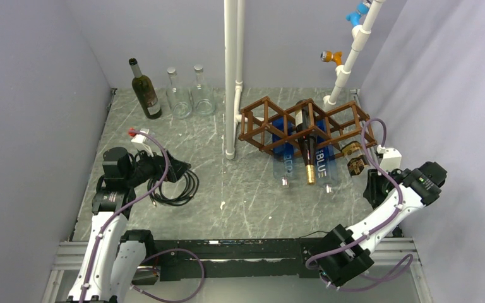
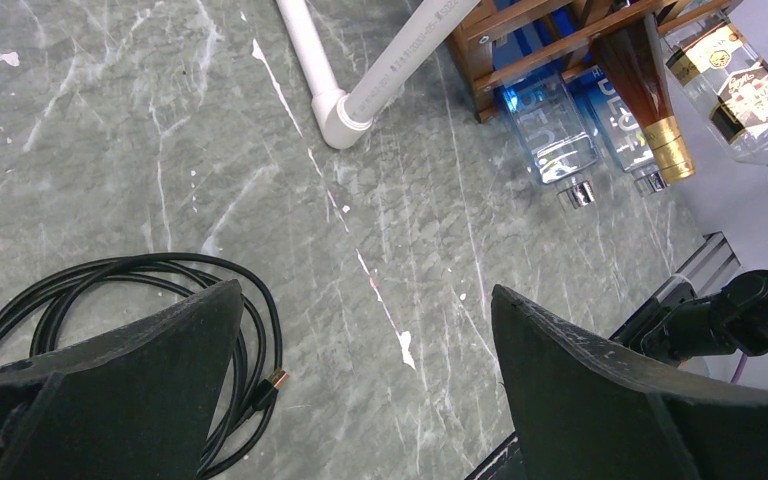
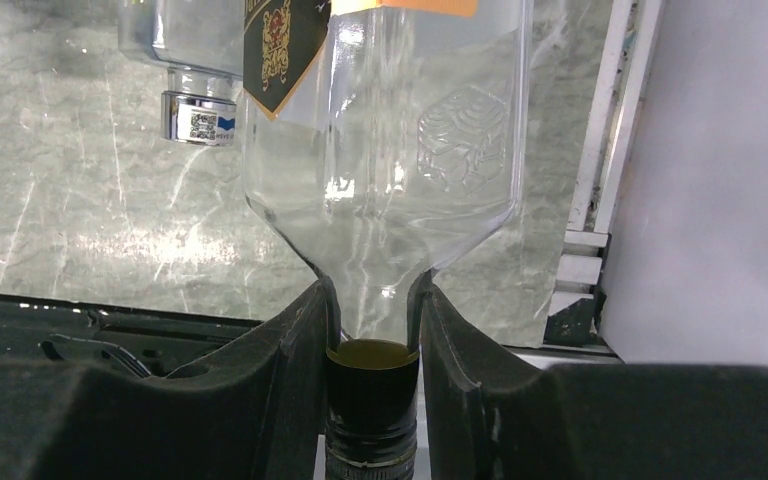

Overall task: Take the wine bottle off the wine rack
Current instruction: Pick up the wine bottle from the wine rack.

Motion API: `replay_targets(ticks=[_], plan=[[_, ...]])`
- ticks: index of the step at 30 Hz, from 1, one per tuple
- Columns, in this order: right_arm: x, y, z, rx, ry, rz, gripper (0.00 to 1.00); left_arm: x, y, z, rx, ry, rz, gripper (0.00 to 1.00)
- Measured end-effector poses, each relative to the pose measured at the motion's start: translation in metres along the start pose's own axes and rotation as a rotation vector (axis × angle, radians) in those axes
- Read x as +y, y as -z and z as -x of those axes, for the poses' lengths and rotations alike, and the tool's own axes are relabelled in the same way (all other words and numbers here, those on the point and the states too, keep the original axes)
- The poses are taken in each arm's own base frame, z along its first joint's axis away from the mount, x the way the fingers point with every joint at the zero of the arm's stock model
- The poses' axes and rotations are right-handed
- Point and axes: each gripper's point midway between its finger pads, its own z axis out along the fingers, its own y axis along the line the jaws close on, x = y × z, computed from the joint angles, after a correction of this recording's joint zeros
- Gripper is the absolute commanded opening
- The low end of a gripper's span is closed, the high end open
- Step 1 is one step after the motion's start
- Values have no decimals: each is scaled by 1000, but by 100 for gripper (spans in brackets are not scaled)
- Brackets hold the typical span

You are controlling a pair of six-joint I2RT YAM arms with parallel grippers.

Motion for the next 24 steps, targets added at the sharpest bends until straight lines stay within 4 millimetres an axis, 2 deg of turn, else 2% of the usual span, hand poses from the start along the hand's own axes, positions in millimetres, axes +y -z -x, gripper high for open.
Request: replay_targets(ticks=[8,24], plan=[[1,14,9,-18,15,-26,0,0,0,0,1,-1,-2,100],[7,28,15,-42,14,-59,0,-1,1,0,-3,-4,-2,100]])
